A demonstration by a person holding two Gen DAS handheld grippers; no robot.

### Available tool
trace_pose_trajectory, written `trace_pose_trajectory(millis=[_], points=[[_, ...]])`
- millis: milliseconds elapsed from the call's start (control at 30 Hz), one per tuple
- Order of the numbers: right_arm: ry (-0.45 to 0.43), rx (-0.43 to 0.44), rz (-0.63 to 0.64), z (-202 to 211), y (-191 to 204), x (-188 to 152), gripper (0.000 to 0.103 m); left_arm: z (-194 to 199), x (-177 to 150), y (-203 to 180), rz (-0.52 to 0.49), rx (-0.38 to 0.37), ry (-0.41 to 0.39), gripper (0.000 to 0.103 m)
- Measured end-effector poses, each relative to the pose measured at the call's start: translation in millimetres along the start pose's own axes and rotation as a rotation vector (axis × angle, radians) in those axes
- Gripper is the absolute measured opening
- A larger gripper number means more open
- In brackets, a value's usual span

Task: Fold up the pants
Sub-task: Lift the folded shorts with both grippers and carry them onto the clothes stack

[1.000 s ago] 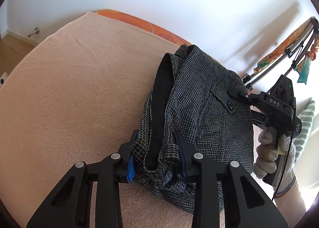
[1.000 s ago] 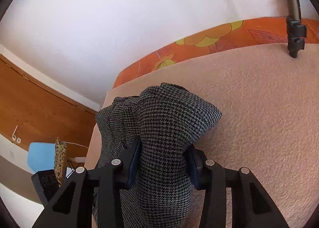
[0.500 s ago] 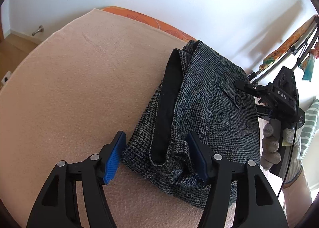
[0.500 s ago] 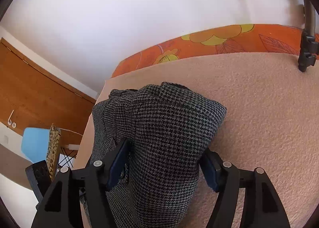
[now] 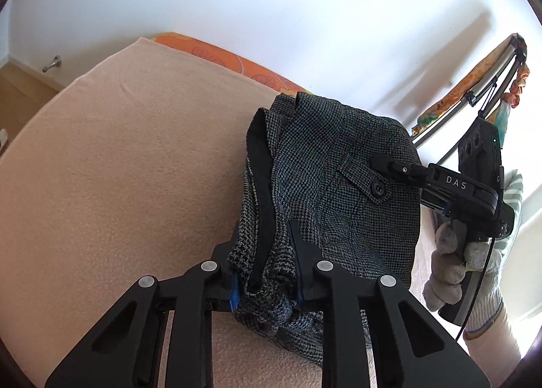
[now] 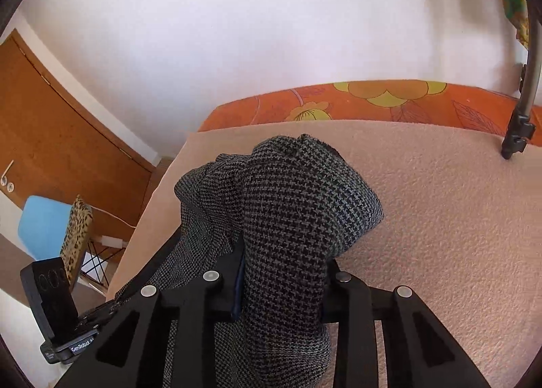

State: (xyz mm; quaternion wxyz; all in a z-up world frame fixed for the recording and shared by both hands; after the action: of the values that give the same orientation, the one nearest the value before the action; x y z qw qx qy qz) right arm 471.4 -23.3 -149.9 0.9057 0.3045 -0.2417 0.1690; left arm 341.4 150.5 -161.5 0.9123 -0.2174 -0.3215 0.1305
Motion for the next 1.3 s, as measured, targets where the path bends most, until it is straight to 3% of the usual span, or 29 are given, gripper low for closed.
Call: trace_pose_trajectory(millis=[300, 600, 1000, 1300], points=[[-0.054, -0.051, 0.124, 52, 43, -3, 0.026, 30, -14, -33, -0.058, -0.037, -0.019, 0.020], [-0.126, -0.094, 0.156, 134, 42, -9, 0.026, 55, -26, -99, -0.145, -0.118, -0.037, 0.019], [-0.229, -0.184, 0.121, 268, -29, -29, 0.026, 51, -52, -225, -0.287, -0.249, -0.023, 0.019], [-0.291, -0.308, 0.128, 360, -106, -20, 0.026, 6, -61, -338, -0.358, -0.363, -0.011, 0.019]])
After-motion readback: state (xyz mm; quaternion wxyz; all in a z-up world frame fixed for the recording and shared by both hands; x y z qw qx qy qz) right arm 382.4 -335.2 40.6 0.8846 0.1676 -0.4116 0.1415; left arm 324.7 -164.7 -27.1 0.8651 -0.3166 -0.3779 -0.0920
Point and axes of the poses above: each gripper's, at about its wrist camera, not at the fingertips, and z roughly against the way its jaws point, y to its left, x to its top, the point moved 5 cm from there along -z, roughly the way its jaws point, and after that the axes turned 1 degree about y, right-handed, at the moved point
